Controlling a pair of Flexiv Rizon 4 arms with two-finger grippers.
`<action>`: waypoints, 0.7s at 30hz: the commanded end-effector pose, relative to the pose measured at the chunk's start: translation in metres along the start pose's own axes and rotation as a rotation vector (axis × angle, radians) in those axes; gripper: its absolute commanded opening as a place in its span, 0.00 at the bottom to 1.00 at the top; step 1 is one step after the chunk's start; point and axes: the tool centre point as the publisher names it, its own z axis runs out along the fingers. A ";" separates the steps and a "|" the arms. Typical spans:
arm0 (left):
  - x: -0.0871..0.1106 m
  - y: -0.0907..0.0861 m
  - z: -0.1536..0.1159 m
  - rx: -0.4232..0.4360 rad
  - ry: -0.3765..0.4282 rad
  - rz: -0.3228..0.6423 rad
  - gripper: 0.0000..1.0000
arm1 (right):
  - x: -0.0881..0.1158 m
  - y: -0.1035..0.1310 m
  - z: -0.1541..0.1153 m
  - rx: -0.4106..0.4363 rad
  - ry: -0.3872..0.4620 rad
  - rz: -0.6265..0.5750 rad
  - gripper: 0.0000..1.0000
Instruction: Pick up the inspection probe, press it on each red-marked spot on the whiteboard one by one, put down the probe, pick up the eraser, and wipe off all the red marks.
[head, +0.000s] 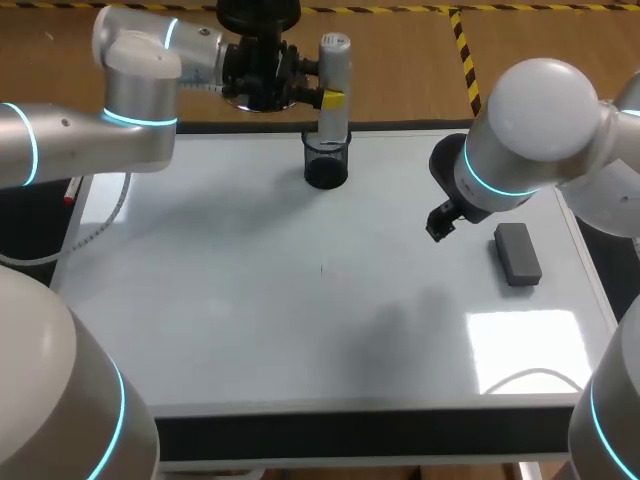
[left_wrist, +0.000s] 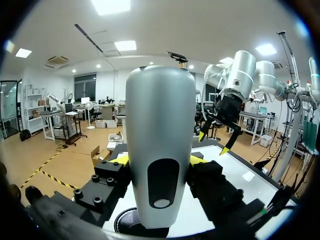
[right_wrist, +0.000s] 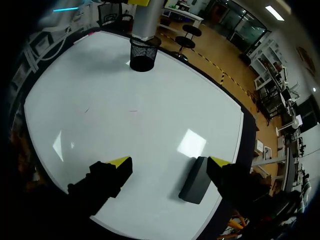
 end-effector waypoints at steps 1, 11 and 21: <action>-0.009 0.002 0.000 -0.002 0.006 -0.006 0.00 | 0.000 0.000 0.000 0.001 -0.001 -0.001 1.00; -0.013 0.004 -0.001 0.003 -0.007 0.005 0.00 | 0.000 0.000 0.000 0.001 -0.001 -0.001 1.00; -0.020 0.009 -0.006 0.003 -0.018 -0.005 0.00 | 0.000 0.000 0.000 0.001 -0.001 -0.001 1.00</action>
